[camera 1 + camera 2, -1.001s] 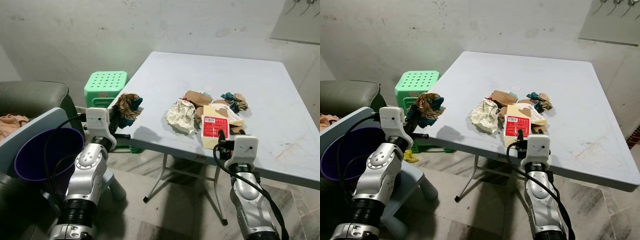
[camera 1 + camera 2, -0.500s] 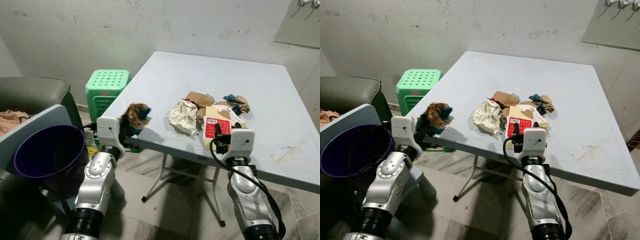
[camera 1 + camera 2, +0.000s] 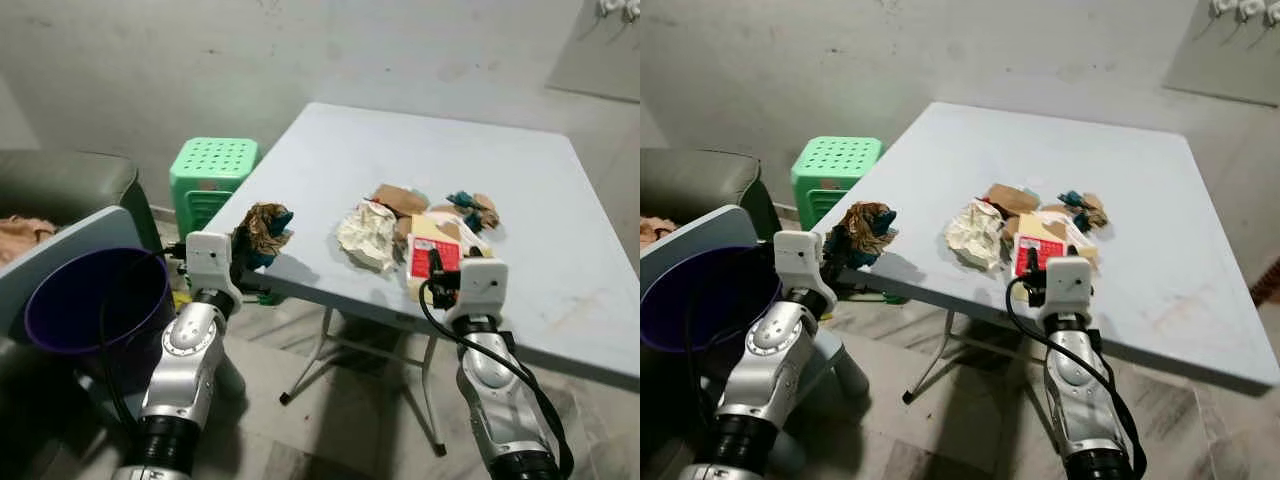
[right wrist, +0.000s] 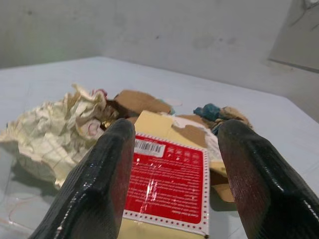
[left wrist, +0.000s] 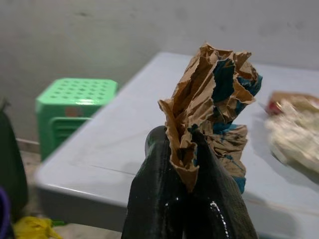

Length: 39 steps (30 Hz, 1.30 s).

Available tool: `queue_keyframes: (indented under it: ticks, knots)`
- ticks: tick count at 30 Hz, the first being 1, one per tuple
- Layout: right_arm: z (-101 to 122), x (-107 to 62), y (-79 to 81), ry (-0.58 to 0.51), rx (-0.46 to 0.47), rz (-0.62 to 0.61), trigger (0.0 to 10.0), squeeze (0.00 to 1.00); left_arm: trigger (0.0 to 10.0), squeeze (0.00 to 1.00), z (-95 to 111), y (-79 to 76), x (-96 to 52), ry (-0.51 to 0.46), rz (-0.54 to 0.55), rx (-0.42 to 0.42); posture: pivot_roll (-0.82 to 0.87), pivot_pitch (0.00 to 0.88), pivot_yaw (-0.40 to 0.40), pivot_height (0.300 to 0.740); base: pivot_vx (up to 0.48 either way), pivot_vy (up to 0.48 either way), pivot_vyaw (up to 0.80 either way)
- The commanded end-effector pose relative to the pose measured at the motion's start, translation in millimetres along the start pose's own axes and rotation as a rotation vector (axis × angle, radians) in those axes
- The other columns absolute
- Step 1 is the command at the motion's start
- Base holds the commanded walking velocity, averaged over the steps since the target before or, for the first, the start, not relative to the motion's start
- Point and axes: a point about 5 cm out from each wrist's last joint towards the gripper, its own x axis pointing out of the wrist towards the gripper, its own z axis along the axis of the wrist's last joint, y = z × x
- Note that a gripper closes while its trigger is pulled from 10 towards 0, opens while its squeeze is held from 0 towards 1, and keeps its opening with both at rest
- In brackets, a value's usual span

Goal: Picking trash to rubbish bin

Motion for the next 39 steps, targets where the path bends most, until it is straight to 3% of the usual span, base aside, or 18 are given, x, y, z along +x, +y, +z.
queue_keyframes:
  ticks: [1,7,23,39]
  knots:
    - [2,1.6,3.0,-0.002,0.0,0.024,10.0,0.0,10.0,0.0,2,9.8,0.2,-0.005,0.019,0.007,0.0,0.0,-0.041,0.74,0.0,0.0,0.8]
    - [1,0.7,1.5,0.003,-0.006,0.027,10.0,0.0,10.0,0.0,4,19.9,1.4,-0.005,0.044,-0.004,0.0,0.0,-0.047,0.74,0.0,0.0,0.8]
    - [3,5.5,3.7,0.004,-0.01,0.059,10.0,0.0,10.0,0.0,8,18.5,4.7,-0.031,0.076,-0.05,0.02,0.0,-0.078,0.74,0.0,0.0,0.8]
    - [6,9.1,2.6,0.006,-0.015,0.076,10.0,0.0,10.0,0.0,3,19.9,6.7,0.009,0.133,-0.074,0.02,0.0,-0.103,0.74,0.0,0.0,0.8]
